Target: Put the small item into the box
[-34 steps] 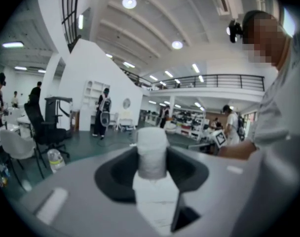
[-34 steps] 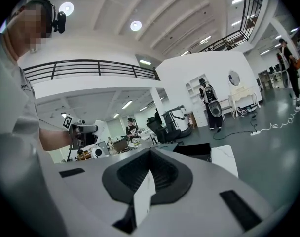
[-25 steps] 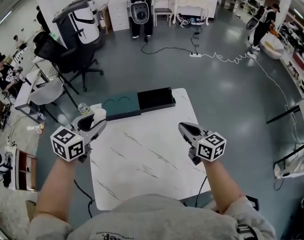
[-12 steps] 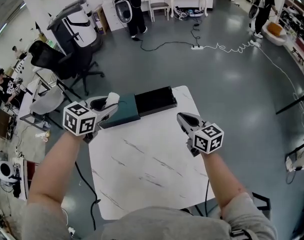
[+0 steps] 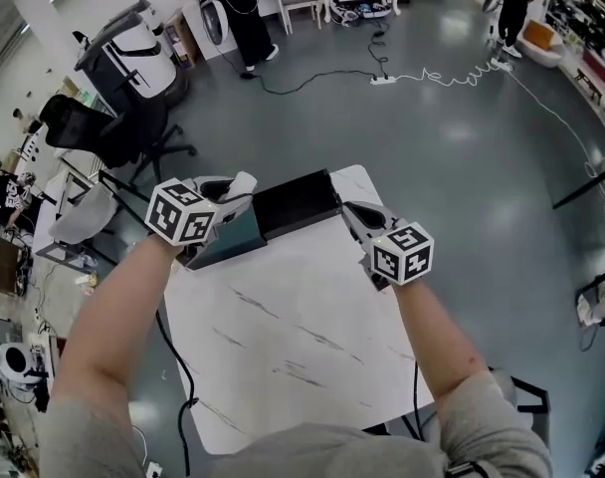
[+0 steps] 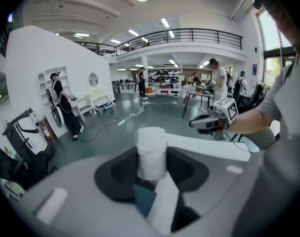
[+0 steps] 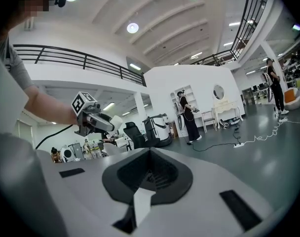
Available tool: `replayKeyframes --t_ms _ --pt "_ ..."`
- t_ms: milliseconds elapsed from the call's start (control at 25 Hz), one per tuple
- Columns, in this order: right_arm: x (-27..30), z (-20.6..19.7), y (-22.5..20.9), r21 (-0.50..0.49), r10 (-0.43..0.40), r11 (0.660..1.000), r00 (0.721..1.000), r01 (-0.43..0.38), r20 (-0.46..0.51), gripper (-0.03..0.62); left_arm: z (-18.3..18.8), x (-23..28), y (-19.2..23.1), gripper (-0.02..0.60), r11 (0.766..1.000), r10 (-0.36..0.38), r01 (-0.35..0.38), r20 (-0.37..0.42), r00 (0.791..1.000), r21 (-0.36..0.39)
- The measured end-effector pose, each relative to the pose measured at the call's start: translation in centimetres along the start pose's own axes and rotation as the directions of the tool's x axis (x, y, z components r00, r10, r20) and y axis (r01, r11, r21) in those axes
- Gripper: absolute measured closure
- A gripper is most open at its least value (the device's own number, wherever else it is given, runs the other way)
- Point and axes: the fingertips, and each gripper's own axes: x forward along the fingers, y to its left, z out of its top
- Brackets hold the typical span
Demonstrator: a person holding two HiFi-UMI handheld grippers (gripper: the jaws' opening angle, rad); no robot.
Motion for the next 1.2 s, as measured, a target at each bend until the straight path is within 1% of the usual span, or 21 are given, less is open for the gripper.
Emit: replayKeyframes --t_ms 240,480,640,760,1040,1200 --pt "2.5 0.3 -2.4 -0.018 -0.005 1.000 1.000 0.005 0.008 0.588 -0.6 5.6 -0.2 0.402 0.998 -0.039 0.042 -0.069 0.997 0.038" --pt "5.3 2.7 -2.6 -0.058 0.025 0.998 0.999 -0.023 0.032 0.588 -1.6 9.5 0.1 0.402 0.995 -0.068 0.077 -0.131 0.989 0.065" --pt "6.7 3.5 -3.5 -0.079 0.032 0.996 0.999 -0.030 0.034 0.588 -2.0 11.8 0.3 0.402 0.993 -0.082 0.095 -0.164 0.983 0.075" --pt "7.7 3.5 -4.0 -0.087 0.040 0.995 0.999 -0.038 0.018 0.588 -2.4 13.3 0.2 0.402 0.989 -0.096 0.116 -0.193 0.977 0.094" --pt "10.1 2.9 -4.5 -0.088 0.066 0.994 0.998 -0.066 0.000 0.588 -3.2 16.8 -1.0 0.402 0.978 -0.142 0.172 -0.228 0.963 0.119" --pt "11.0 2.7 -5.2 -0.097 0.067 0.993 0.998 -0.067 -0.007 0.588 -3.8 18.5 -0.9 0.402 0.974 -0.148 0.185 -0.252 0.956 0.128"
